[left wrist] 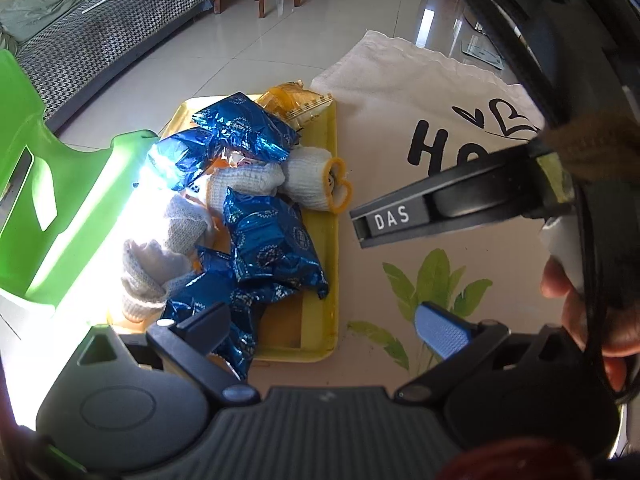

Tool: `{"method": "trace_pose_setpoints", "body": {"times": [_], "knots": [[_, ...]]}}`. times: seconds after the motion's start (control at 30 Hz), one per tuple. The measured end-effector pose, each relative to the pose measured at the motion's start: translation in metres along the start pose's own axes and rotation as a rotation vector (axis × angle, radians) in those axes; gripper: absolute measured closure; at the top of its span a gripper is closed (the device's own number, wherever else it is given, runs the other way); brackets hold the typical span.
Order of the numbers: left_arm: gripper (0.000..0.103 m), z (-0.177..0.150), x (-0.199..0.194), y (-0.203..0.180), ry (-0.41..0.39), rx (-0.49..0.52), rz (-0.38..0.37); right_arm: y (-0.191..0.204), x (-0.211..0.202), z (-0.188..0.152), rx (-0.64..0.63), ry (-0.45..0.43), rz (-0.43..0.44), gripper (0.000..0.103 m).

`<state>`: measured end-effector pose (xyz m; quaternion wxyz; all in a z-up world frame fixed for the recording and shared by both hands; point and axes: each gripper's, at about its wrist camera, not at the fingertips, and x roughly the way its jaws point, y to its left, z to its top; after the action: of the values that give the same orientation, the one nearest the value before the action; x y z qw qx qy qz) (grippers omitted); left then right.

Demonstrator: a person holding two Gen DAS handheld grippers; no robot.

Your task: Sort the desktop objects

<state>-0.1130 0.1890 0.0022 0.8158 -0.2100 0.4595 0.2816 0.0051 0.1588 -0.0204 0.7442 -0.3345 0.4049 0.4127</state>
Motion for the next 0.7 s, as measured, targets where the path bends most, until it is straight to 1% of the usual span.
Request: {"method": "trace_pose_setpoints", "body": {"times": [0.1, 0.23, 0.3, 0.53, 0.7], "knots": [[0.001, 0.005, -0.002, 0.009, 0.005, -0.029, -0.027, 0.001, 0.001, 0.006, -0.002, 0.007, -0.006, 0.02], [0.001, 0.007, -0.007, 0.012, -0.012, -0.044, -0.028, 0.001, 0.001, 0.011, 0.01, 0.003, -0.001, 0.02], [0.001, 0.008, -0.007, 0.012, -0.002, -0.049, -0.032, 0.002, 0.001, 0.012, 0.004, 0.008, -0.003, 0.02], [0.001, 0.008, -0.007, 0.015, 0.016, -0.081, -0.056, 0.005, 0.001, 0.016, -0.042, 0.043, -0.022, 0.02], [0.001, 0.011, -0.008, 0.021, 0.015, -0.106, -0.052, 0.016, 0.002, 0.025, -0.105, 0.064, -0.029, 0.02]]}}
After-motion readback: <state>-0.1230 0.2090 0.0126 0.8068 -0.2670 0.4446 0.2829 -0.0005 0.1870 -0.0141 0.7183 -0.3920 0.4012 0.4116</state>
